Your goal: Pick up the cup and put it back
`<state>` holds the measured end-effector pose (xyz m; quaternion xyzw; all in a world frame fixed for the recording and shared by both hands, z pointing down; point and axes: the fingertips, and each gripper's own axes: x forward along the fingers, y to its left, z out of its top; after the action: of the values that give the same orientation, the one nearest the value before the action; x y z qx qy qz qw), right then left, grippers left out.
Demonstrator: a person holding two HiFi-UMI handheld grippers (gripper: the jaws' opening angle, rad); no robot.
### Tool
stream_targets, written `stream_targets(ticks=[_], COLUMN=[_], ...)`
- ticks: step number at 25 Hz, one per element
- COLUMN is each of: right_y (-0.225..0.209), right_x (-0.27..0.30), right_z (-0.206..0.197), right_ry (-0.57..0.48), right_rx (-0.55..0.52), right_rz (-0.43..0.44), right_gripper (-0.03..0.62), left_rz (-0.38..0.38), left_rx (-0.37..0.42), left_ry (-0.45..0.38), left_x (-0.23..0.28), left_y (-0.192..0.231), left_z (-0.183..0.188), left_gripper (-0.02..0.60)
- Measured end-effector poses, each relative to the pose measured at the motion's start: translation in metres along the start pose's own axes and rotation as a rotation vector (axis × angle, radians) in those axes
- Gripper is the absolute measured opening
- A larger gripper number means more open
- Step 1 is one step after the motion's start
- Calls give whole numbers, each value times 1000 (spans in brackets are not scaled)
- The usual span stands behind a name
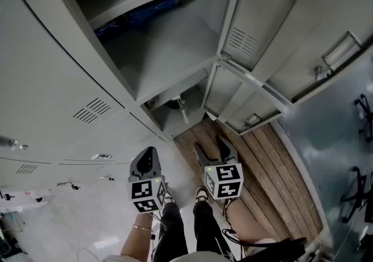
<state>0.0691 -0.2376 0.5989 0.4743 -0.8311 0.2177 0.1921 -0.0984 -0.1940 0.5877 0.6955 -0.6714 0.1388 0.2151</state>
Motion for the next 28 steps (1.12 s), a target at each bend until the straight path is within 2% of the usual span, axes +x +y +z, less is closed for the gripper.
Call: stream_targets(ticks=[10,22,28], right_y=[-3,-7,-6], right_x=[28,60,86], right_z=[-20,-38,-45], right_ry=[5,7,0], right_rx=[-59,-91,-93], right_rz=[14,40,52], right_gripper=[382,391,391], left_rz=[11,18,19], left_rx=[-6,-22,-38], left_ry=[22,45,29], left_x=[12,28,37], left_y=[10,16,19], left_z=[-22,-50,-60], left_gripper=[9,9,9])
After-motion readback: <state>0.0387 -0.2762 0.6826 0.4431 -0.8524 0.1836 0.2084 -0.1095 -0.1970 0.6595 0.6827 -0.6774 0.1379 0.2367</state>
